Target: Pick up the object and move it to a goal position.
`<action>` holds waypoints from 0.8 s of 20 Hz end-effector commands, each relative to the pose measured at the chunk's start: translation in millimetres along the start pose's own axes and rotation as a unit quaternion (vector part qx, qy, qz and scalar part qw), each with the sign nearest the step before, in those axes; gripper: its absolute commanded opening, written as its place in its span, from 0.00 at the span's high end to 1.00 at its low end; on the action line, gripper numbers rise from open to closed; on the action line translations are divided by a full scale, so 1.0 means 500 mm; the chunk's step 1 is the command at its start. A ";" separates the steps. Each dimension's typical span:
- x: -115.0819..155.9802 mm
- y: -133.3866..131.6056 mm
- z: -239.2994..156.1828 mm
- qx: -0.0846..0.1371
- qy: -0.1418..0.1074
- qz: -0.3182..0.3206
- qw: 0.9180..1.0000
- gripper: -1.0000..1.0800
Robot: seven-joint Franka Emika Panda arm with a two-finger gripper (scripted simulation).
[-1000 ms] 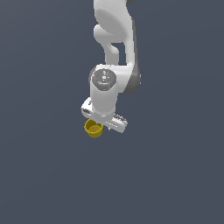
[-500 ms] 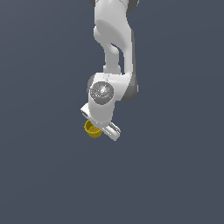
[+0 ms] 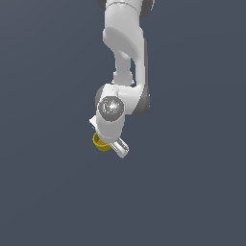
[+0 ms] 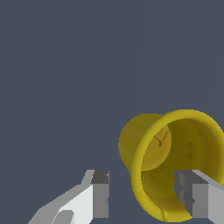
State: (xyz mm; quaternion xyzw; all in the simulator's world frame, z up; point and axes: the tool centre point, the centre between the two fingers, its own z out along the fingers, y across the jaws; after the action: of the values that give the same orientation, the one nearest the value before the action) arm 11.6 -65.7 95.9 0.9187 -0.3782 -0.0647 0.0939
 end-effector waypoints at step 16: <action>0.000 0.002 0.062 -0.002 0.000 0.006 1.000 1.00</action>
State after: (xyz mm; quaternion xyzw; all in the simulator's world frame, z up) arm 5.0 -70.1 66.7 0.9163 -0.3833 -0.0658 0.0960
